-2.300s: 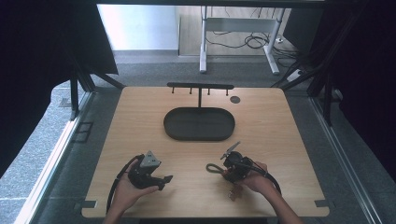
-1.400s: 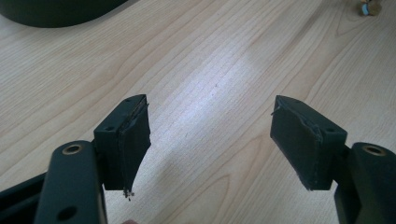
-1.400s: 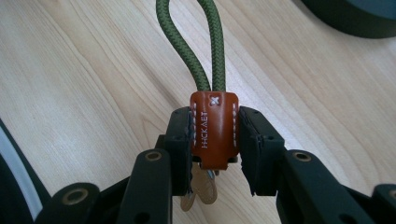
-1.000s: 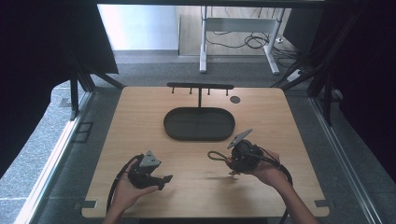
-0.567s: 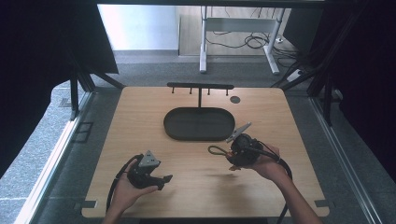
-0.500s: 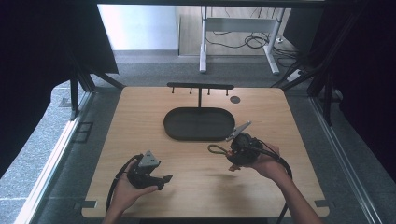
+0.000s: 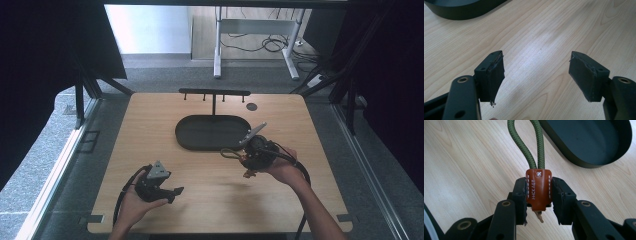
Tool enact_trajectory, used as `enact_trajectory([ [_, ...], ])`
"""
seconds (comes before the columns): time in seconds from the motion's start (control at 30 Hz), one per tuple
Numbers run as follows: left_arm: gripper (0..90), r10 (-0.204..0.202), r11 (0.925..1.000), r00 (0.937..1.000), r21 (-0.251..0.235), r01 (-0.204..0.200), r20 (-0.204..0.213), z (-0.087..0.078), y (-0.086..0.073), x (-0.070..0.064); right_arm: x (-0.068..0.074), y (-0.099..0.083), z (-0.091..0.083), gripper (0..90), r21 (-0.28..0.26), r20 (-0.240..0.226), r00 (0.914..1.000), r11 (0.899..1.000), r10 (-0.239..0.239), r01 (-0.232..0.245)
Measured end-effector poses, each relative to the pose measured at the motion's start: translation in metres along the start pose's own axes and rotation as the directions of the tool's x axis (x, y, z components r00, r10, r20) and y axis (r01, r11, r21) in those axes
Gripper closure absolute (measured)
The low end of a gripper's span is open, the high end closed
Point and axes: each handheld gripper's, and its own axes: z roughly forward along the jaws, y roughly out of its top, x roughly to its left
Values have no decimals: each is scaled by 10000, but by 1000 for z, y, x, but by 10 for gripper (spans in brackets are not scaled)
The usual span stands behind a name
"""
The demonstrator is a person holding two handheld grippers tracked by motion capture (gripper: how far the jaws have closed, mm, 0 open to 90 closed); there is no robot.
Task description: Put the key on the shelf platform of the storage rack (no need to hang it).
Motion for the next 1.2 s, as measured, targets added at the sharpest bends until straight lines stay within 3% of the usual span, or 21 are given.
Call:
enact_trajectory([
  [0.43, 291, 20, 10000, 10000, 60, -20, 31, 1, 0, 0, -9, 14, 1, 670, 6, -19, 10000, 10000, 74, -74],
  [0.87, 290, 74, 10000, 10000, 39, -74, 53, 1, 0, 0, -9, 34, 5, 670, 106, -136, 9998, 9998, -155, 156],
  [1.2, 290, 18, 10000, 10000, -37, -18, 58, -1, 0, 1, -15, 45, 9, 670, -26, -262, 9996, 9999, 104, -105],
])
